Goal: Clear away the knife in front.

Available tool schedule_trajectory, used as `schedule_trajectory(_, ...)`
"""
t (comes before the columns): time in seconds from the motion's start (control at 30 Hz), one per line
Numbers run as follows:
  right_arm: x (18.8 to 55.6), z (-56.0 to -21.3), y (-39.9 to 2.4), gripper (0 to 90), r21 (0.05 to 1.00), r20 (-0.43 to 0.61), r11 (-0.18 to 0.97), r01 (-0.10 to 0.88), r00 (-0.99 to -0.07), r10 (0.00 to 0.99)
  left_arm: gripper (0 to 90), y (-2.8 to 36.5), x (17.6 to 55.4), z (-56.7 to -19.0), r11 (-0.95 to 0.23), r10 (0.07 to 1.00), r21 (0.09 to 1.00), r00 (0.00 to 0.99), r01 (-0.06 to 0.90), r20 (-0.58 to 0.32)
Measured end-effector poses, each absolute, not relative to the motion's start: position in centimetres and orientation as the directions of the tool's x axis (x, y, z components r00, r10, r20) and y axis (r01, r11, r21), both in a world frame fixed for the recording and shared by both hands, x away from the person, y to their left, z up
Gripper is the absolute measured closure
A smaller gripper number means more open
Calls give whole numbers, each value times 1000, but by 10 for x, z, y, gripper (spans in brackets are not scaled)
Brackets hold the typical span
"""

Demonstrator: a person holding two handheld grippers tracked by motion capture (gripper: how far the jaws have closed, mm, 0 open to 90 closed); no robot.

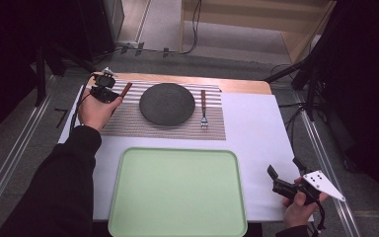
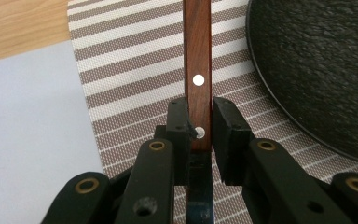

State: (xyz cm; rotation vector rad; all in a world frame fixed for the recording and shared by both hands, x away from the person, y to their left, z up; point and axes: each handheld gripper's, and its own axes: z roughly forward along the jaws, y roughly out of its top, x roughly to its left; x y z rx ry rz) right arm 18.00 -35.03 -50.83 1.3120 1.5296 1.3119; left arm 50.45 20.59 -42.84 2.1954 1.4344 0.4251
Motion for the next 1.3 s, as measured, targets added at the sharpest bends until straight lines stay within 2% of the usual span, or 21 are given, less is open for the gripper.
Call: schedule_trajectory(1.3,180,-508,-348,0,972,72,-17,236,-226,972,774,204,419,-430,-425,854,590,519,687,10)
